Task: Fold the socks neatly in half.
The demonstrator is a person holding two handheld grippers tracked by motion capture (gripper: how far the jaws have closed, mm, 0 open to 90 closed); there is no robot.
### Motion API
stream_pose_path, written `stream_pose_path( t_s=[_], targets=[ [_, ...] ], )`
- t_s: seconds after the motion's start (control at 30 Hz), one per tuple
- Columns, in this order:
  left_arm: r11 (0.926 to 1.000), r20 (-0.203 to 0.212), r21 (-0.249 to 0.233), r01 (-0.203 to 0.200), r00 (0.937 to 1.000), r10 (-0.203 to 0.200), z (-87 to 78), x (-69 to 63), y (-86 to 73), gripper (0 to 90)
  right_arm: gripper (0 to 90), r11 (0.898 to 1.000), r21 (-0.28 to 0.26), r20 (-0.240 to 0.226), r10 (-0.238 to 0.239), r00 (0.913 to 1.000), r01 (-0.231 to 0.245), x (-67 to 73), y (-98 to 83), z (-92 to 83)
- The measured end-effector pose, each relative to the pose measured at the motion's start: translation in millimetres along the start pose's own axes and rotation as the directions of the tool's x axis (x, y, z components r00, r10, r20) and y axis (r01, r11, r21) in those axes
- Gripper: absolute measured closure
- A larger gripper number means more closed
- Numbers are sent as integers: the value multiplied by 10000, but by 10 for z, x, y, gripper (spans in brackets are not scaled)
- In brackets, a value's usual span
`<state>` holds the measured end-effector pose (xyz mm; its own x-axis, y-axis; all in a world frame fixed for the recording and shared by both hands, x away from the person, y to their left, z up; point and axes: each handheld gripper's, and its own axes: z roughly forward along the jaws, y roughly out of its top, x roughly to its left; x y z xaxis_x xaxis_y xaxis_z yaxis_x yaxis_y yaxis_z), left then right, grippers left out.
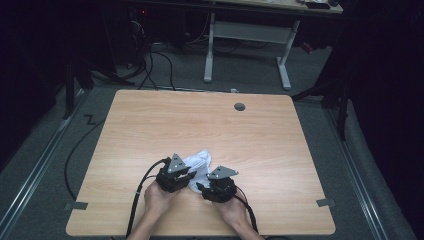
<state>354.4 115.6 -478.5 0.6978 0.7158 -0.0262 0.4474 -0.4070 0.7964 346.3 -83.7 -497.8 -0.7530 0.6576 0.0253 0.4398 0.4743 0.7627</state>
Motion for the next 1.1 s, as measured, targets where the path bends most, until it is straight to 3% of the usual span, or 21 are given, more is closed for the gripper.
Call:
stream_pose_path(
  t_s=[0.1,0.2,0.4,0.47,0.53,0.57,0.8,0.87,0.9,0.97,1.1],
  targets=[
    [9998,15,-174,-68,10000,68,-2,-37,15,743,516,9996,207,100,-174,9998,172,-4,-48,-50],
    [9997,3,-211,-114,9999,115,5,-63,19,740,517,9997,257,-17,19,10000,-18,-37,-62,-5],
    [9997,-58,26,-252,9997,252,73,-102,6,727,518,9997,228,160,-97,9998,94,-19,-26,59],
    [9997,-62,79,-230,9997,231,70,-103,4,674,517,9997,219,132,-78,9999,75,-23,-29,55],
    [9999,64,110,9,10000,-10,61,-93,-15,595,505,9998,201,-26,91,10000,-90,-34,-39,25],
    [9997,319,25,245,9992,-245,37,-87,-46,571,500,9997,236,-76,106,9999,-104,-38,-42,4],
    [9967,879,-616,521,9950,-466,-134,-132,-48,492,516,9998,-15,-236,174,9996,-174,-65,-60,-201],
    [9962,982,-727,471,9944,-398,-190,-155,-23,493,602,10000,7,-190,-40,9998,40,-99,-77,-313],
    [9960,1000,-776,448,9943,-369,-215,-163,-10,493,602,10000,7,-190,-40,9998,40,-99,-77,-313],
    [9951,968,-876,463,9946,-378,-254,-164,15,511,699,9998,-146,-419,-109,9991,103,-131,-84,-427],
    [9949,609,-669,753,9956,-713,-240,-131,21,528,733,9973,-720,-474,-191,9987,156,-150,8,-543]
  ],
)
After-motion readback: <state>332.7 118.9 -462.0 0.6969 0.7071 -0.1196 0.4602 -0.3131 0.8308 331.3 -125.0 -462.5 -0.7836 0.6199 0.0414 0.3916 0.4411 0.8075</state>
